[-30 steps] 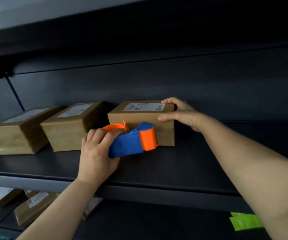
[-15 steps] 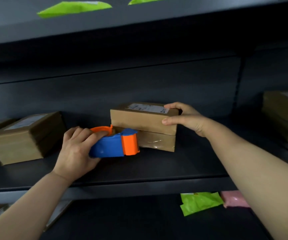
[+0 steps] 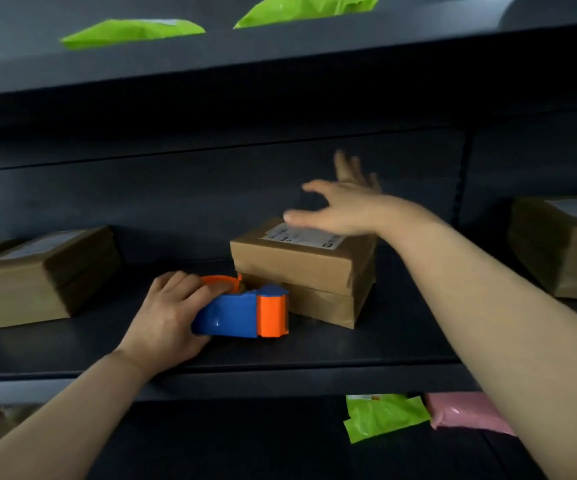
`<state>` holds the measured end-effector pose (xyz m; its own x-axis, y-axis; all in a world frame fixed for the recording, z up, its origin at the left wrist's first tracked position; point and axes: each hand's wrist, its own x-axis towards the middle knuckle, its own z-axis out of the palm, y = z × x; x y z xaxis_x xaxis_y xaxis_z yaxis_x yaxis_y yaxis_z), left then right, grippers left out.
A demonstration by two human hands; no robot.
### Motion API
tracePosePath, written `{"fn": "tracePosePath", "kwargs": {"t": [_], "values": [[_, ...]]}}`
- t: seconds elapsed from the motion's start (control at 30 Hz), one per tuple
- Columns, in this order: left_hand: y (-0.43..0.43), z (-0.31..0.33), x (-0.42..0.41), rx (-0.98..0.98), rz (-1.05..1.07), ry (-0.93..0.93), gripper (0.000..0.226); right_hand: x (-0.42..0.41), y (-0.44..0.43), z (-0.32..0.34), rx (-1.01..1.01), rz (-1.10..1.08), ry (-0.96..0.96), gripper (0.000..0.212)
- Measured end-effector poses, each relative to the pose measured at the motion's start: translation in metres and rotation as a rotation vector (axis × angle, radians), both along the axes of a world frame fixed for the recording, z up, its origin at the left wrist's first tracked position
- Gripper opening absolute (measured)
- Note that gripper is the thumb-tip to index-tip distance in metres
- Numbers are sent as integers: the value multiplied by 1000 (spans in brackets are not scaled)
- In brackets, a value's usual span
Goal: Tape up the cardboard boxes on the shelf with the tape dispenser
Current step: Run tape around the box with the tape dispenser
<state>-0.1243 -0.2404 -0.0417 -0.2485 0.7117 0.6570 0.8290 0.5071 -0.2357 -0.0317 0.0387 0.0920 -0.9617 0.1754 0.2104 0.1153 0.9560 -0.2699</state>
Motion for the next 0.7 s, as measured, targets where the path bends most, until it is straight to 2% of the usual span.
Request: {"fn": "tracePosePath", "kwargs": {"t": [0.07, 0.17, 0.23, 0.37, 0.53, 0.7], "values": [[0, 0, -1, 15, -10, -17, 66, -23, -28, 0, 39, 75, 56, 66], [-1, -2, -3, 38, -33, -25, 62, -51, -53, -29, 131, 73, -148, 67], [-3, -4, -4, 61, -23, -36, 62, -60, -54, -47, 159, 53, -220, 66], [-5, -5, -7, 84, -8, -36, 60, -60, -44, -48, 165, 97, -232, 63], [-7, -5, -12, 58, -27, -41, 68, -57, -41, -51, 219, 124, -208, 62], [-41, -4, -41, 70, 78, -22, 72, -50, -28, -47, 196, 181, -232, 62]]}}
